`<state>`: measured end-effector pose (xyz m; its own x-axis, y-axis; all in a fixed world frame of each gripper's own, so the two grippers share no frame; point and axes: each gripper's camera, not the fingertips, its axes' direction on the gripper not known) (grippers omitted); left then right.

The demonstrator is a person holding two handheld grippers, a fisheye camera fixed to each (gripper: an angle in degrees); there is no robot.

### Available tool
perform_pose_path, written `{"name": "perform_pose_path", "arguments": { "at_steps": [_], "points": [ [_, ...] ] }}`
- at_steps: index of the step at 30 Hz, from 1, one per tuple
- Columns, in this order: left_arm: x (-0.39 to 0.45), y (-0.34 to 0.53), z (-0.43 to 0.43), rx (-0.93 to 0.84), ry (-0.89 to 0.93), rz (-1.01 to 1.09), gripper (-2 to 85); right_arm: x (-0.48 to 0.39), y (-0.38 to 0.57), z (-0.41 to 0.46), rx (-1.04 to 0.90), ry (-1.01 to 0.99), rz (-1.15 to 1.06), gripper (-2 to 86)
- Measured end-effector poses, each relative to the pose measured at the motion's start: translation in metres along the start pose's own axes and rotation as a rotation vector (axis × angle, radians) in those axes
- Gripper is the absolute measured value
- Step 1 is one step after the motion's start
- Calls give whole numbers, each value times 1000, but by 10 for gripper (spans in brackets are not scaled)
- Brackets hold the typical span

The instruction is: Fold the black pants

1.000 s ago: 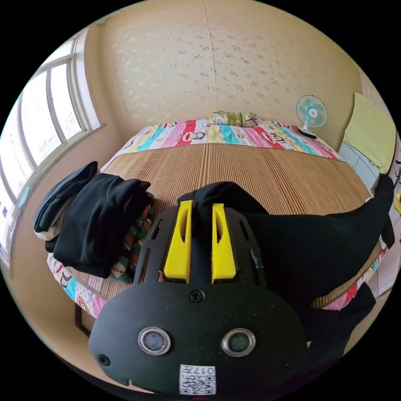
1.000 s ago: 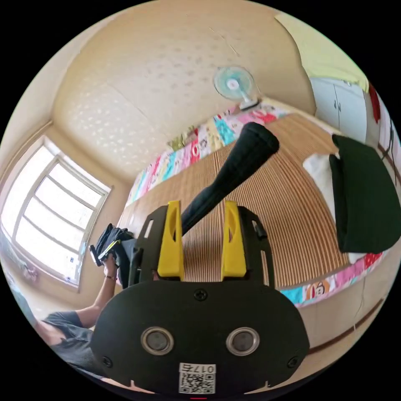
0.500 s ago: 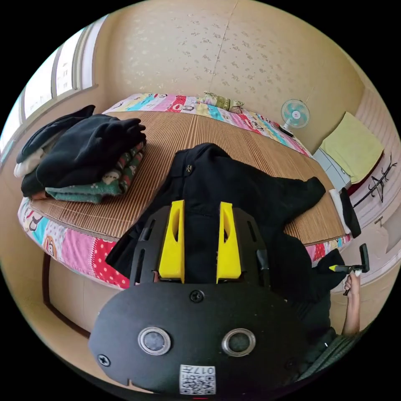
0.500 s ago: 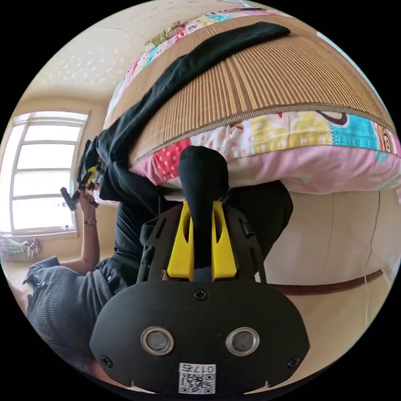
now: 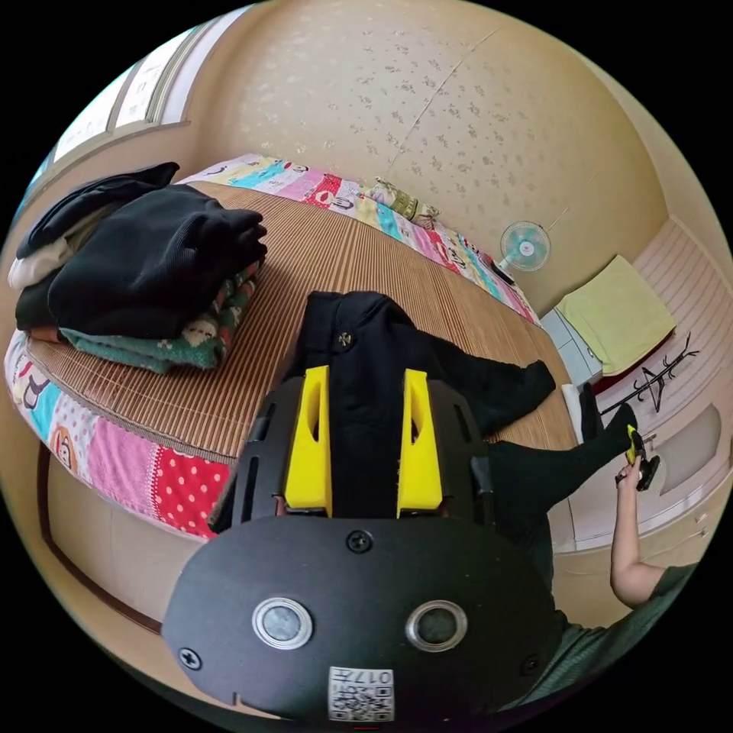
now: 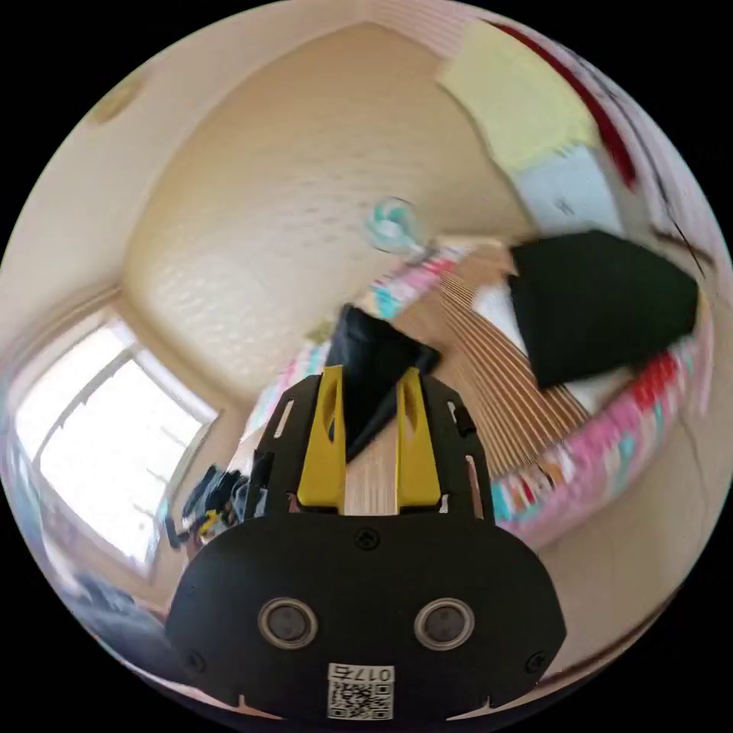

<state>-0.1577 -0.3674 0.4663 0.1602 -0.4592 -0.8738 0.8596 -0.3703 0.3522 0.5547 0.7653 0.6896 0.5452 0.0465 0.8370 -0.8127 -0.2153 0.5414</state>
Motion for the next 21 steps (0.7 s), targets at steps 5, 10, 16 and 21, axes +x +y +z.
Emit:
{"name": "perform_pose_path", "arguments": {
  "at_steps": [5, 10, 16, 21],
  "points": [
    [-8, -62, 28, -62, -40, 42, 147, 70, 53, 21, -58, 87, 332, 133],
    [-33, -120, 71, -137, -162, 12, 148, 38, 104, 53, -129, 73, 215, 120],
    [-81, -149, 144, -328, -44, -80, 178, -54, 103, 144, -322, 123, -83, 115],
    [-45, -133, 148, -297, -116, 111, 64, -120, 89, 257, -471, 150, -265, 86]
  ]
}}
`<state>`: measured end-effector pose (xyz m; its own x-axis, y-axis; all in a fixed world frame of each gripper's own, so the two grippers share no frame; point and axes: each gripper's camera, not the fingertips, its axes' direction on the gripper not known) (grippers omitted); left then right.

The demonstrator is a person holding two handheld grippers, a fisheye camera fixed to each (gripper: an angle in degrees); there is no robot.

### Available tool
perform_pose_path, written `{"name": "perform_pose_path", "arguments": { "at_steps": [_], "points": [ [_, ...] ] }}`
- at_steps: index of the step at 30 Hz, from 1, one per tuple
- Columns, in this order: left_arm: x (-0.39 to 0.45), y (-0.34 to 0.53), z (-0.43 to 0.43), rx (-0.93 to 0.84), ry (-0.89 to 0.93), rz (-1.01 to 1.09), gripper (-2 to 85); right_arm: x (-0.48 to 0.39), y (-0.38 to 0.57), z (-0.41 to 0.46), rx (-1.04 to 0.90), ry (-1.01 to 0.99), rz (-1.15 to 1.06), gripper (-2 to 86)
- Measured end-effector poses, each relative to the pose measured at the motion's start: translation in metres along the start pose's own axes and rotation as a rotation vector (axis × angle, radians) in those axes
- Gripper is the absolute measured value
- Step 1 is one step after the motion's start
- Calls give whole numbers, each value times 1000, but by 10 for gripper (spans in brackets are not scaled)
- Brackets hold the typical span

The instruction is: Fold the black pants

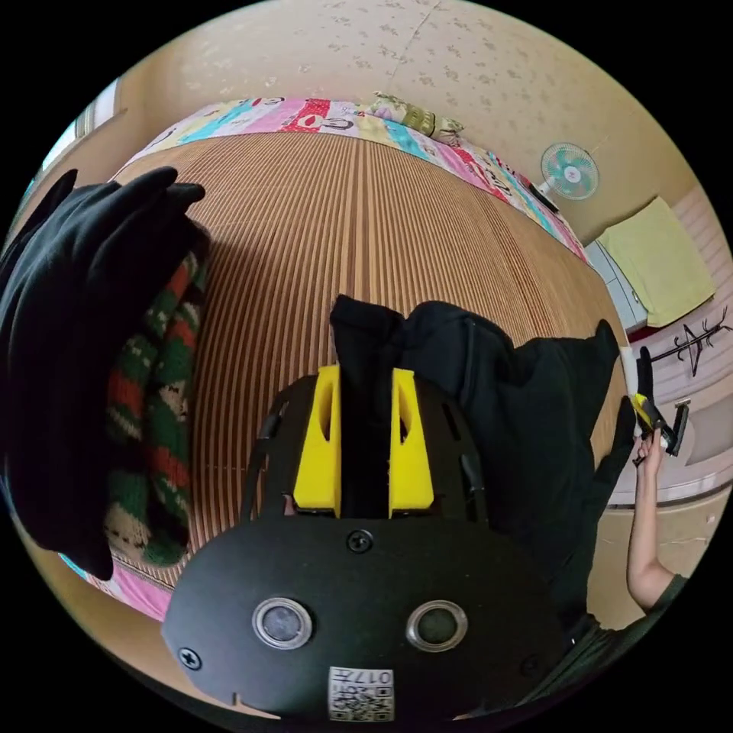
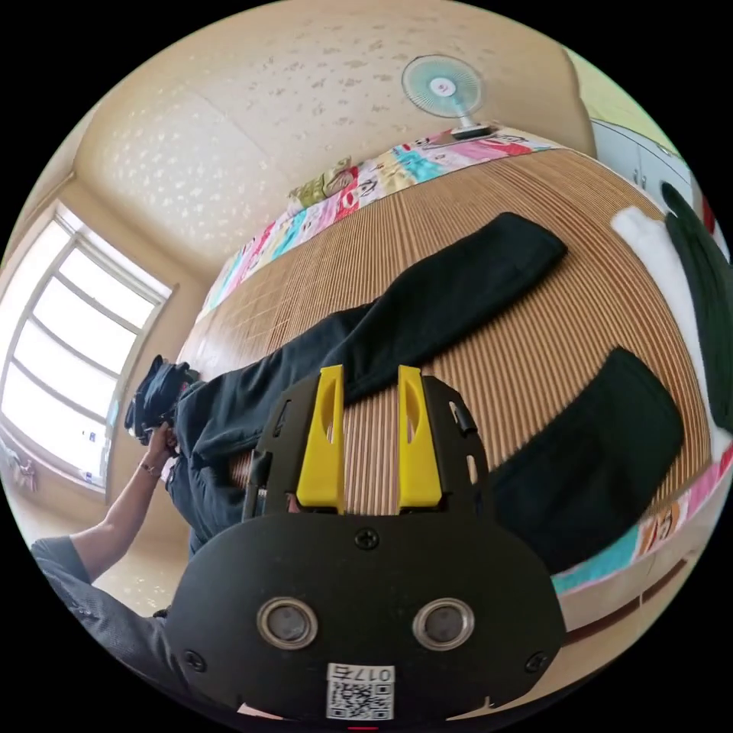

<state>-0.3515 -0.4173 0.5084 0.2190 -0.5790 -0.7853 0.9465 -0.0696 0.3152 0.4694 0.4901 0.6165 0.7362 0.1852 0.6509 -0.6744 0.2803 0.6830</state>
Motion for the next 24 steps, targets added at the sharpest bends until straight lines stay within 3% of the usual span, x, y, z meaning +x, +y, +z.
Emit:
{"name": "perform_pose_path", "arguments": {
  "at_steps": [3, 7, 10, 12, 14, 16, 19, 22, 24],
  "points": [
    [13, 8, -33, 64, 32, 13, 28, -19, -29, 42, -51, 34, 14, 51],
    [-8, 55, -143, 470, 231, -170, 24, -42, -45, 66, -42, 96, -37, 20],
    [-19, 79, -174, 673, 102, -260, 44, -55, -51, 91, -75, 266, -50, 9],
    [-30, 65, -159, 617, -27, -310, 66, -56, -55, 129, -206, 408, -63, 7],
    [-61, 46, -123, 429, -74, -442, 99, -63, -54, 136, -195, 433, -109, 5],
    [-70, 58, -113, 462, -32, -488, 111, -65, -59, 135, -227, 437, -72, 5],
    [-46, 77, -113, 542, -55, -395, 122, -69, -62, 116, -163, 397, -7, 4],
    [-7, 78, -99, 511, -64, -196, 123, -89, -60, 95, -22, 317, -121, 4],
    [15, 73, -84, 451, -59, -81, 122, -100, -62, 126, -174, 509, -266, 4]
  ]
}}
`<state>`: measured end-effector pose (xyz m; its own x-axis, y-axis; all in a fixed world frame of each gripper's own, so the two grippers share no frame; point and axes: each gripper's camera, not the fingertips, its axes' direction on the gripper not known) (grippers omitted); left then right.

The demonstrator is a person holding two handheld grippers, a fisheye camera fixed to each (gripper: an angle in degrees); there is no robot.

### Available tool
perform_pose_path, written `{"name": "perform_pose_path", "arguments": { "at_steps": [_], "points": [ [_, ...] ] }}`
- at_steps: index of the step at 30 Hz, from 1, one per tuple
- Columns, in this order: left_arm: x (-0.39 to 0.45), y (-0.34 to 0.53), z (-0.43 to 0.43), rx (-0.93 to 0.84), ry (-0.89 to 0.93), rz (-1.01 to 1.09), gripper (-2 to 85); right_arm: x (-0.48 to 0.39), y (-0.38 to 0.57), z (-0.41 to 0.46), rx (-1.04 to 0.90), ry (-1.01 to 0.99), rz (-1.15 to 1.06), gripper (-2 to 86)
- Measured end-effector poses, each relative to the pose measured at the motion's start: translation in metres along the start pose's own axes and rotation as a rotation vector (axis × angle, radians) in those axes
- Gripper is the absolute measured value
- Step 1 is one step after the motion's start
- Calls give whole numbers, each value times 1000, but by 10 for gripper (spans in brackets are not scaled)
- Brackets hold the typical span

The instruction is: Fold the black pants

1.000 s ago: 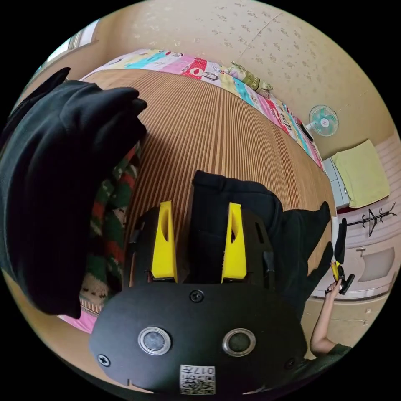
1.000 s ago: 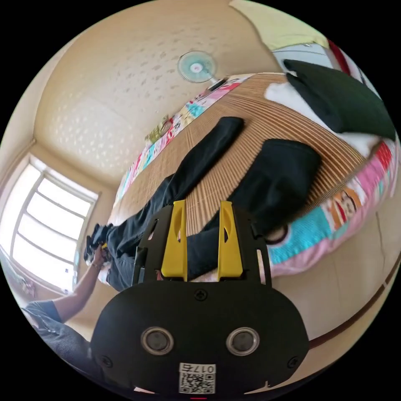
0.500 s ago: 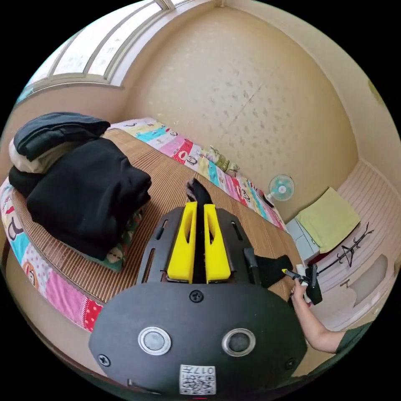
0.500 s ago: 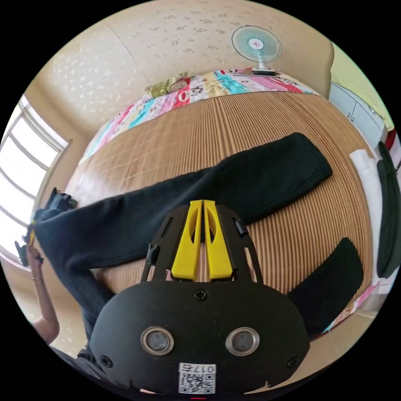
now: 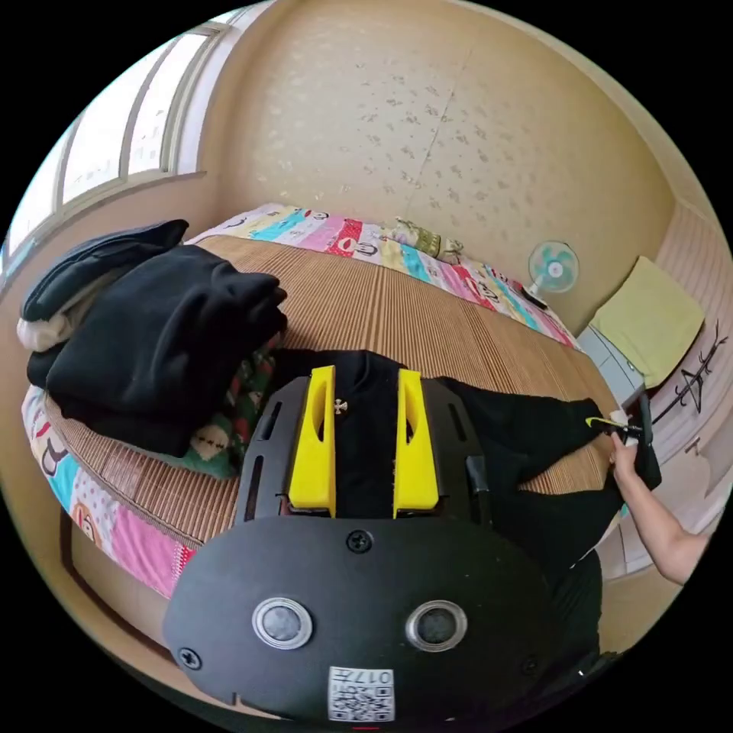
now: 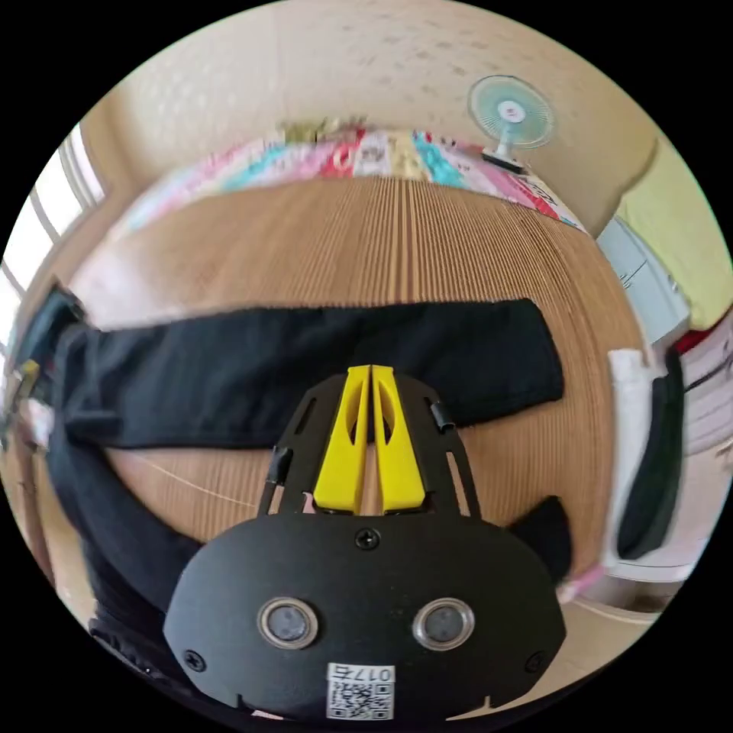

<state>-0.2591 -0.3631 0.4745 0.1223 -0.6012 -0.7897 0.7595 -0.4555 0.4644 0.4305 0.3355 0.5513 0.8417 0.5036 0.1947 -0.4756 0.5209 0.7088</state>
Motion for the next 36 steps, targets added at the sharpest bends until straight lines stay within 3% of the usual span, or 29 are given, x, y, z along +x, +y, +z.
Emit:
{"name": "perform_pose_path", "arguments": {
  "at_steps": [2, 3, 7, 11, 14, 20, 23, 27, 29, 32, 34, 36],
  "points": [
    [33, 5, 28, -138, 24, 164, 113, -9, 4, 40, -146, 239, -119, 4],
    [40, 7, 36, -171, 9, 191, 110, -5, 12, 36, -70, 304, -95, 3],
    [59, 29, 103, -446, -184, 301, 97, 49, 7, 30, -131, 155, 231, 4],
    [46, 33, 79, -326, -210, 158, 50, 85, 17, -3, -146, -44, 433, 9],
    [21, 56, 15, -90, -112, 40, 32, 86, 58, -51, 7, -163, 343, 15],
    [-44, 130, -81, 38, -188, -240, 126, 110, 199, -129, 213, -165, 471, 78],
    [-70, 161, -100, 52, -169, -356, 157, 140, 258, -143, 316, -202, 630, 131],
    [-89, 176, -76, -65, -47, -444, 159, 181, 274, -116, 208, -242, 752, 138],
    [-94, 180, -50, -157, 67, -488, 128, 194, 269, -99, 159, -260, 764, 122],
    [-97, 183, -36, -210, 77, -537, 56, 208, 247, -76, 46, -366, 704, 56],
    [-98, 183, -39, -193, 115, -531, 29, 207, 232, -96, 21, -306, 680, 45],
    [-97, 180, -44, -185, 99, -493, 24, 185, 206, -157, 91, -97, 584, 40]
  ]
}}
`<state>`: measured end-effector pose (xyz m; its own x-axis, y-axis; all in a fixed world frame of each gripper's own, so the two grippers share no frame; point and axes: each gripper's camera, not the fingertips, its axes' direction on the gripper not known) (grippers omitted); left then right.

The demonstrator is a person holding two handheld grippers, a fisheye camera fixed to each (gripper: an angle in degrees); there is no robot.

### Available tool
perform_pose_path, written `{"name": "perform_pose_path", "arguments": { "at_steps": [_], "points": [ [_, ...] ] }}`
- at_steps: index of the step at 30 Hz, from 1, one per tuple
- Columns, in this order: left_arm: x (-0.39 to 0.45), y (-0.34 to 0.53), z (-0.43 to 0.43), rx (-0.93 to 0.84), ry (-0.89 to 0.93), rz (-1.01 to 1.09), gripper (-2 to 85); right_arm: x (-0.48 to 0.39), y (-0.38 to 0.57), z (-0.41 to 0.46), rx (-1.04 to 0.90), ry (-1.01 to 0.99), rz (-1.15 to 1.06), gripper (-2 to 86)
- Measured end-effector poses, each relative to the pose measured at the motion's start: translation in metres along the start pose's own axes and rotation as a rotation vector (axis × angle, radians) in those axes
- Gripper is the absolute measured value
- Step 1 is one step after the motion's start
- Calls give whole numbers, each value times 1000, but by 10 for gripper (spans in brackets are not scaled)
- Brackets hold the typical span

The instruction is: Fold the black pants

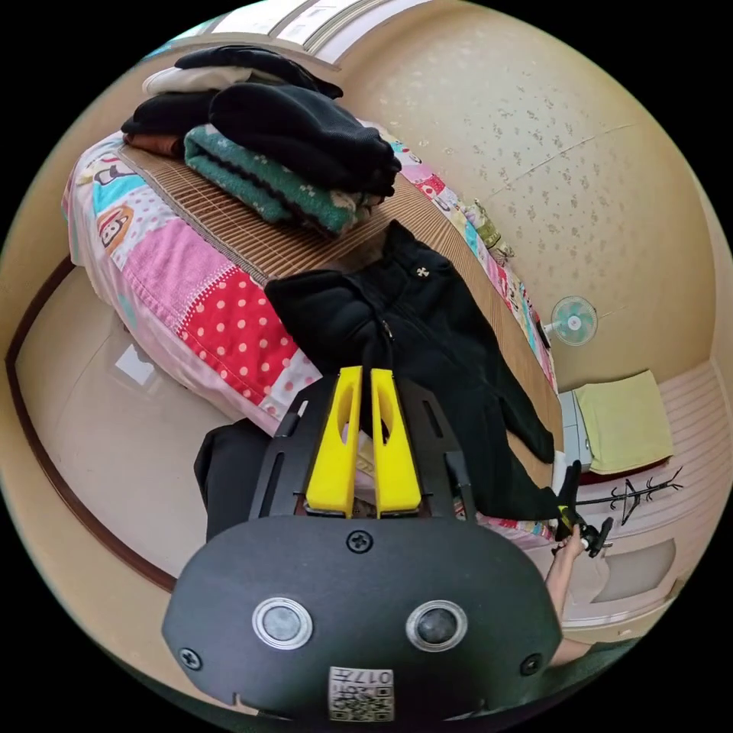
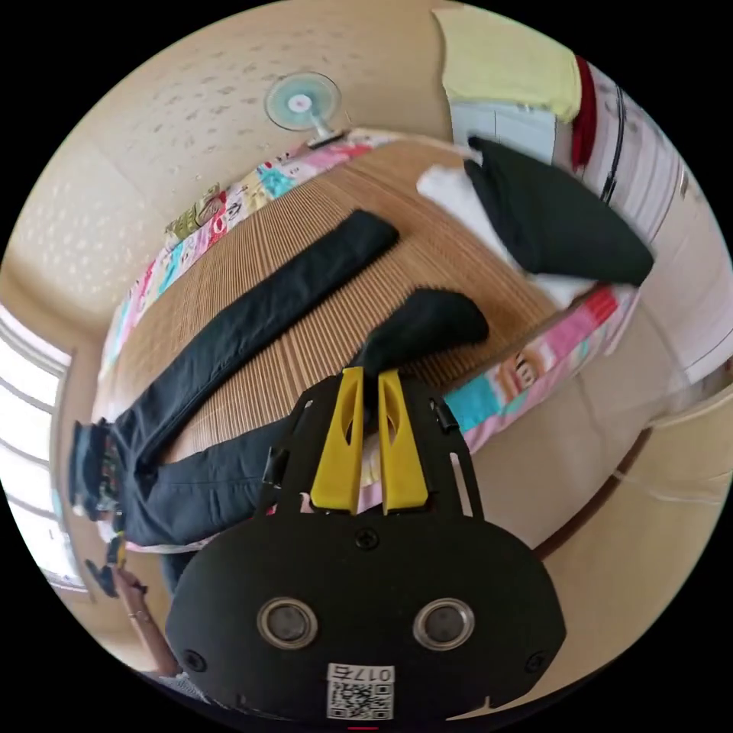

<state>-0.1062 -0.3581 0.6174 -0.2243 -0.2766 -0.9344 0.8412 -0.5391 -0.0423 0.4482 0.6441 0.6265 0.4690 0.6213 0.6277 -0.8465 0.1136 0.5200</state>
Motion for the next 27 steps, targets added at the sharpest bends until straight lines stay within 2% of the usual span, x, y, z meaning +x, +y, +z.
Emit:
{"name": "perform_pose_path", "arguments": {
  "at_steps": [2, 4, 7, 10, 11, 12, 14, 15, 16, 18, 21, 24, 27],
  "points": [
    [2, -2, -1, -10, -18, 45, 22, -38, -9, -30, 84, 132, -85, 40],
    [-2, -3, 2, -16, -17, 35, 23, -72, -26, -34, 69, 206, -172, 45],
    [-10, -5, 5, -13, 3, -2, 29, -111, -61, 19, -143, 132, -391, 69],
    [-16, -7, 6, -12, 12, -22, 32, -111, -78, 90, -340, -83, -461, 131],
    [-18, -8, 5, -14, 18, -25, 32, -98, -83, 98, -380, -255, -417, 142],
    [-19, -8, 5, -13, 21, -24, 32, -76, -84, 91, -332, -490, -359, 135],
    [-25, -9, 3, -17, 25, -7, 27, -35, -79, 72, -162, -788, -277, 99],
    [-26, -9, 3, -20, 27, -5, 25, -10, -73, 64, -67, -873, -223, 79],
    [-30, -10, 4, -26, 34, -4, 22, 2, -70, 61, -34, -871, -191, 76],
    [-36, -11, 5, -34, 48, -15, 18, 37, -64, 58, 13, -638, -34, 99],
    [-41, -12, 7, -32, 53, -36, 13, 53, -72, 71, -16, -414, 15, 127],
    [-43, -10, 10, -24, 44, -41, 4, 48, -89, 99, -101, -423, -51, 77],
    [-50, -11, 7, -15, 131, -46, -4, 40, -102, 99, -180, -488, -83, 35]
  ]
}}
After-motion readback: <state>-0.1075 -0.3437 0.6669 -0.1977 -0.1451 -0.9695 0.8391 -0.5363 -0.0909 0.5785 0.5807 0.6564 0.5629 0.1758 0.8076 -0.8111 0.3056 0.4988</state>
